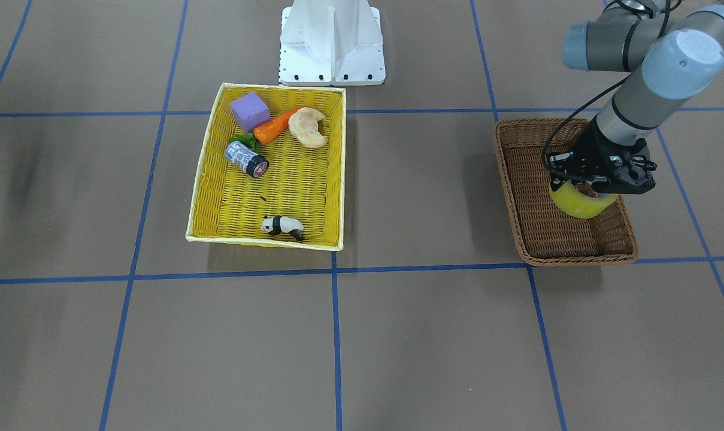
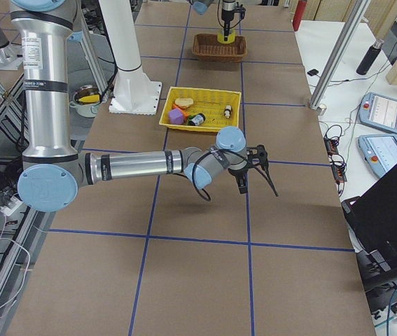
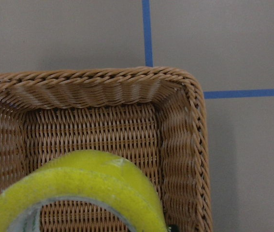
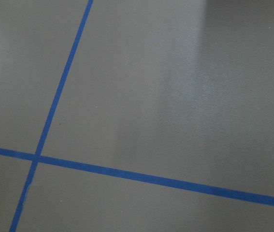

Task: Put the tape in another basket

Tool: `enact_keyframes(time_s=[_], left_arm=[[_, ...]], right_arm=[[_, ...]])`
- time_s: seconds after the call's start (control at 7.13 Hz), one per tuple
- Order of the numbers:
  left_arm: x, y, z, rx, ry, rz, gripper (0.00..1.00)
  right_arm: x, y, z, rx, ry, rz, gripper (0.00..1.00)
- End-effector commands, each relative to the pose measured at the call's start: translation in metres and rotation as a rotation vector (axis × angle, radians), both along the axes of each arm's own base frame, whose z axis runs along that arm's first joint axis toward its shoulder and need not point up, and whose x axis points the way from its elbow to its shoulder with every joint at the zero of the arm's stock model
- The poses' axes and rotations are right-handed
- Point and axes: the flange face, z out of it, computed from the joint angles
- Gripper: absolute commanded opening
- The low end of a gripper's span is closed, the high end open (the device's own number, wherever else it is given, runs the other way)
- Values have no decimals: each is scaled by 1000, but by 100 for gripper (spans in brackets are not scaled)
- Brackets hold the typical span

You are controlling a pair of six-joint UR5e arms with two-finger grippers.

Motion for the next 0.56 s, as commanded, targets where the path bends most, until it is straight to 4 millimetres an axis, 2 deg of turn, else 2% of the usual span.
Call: enact_keyframes(time_s=[0.0, 0.14, 0.42], left_arm=[[15, -6, 17, -36, -17, 14, 0], [20, -8, 27, -48, -27, 21, 0], [30, -16, 45, -43, -11, 14, 0]], right_arm=[[34, -2, -27, -22, 119, -155, 100], [42, -8, -29, -7, 145, -201, 100], [34, -13, -36, -47, 150, -222, 100]])
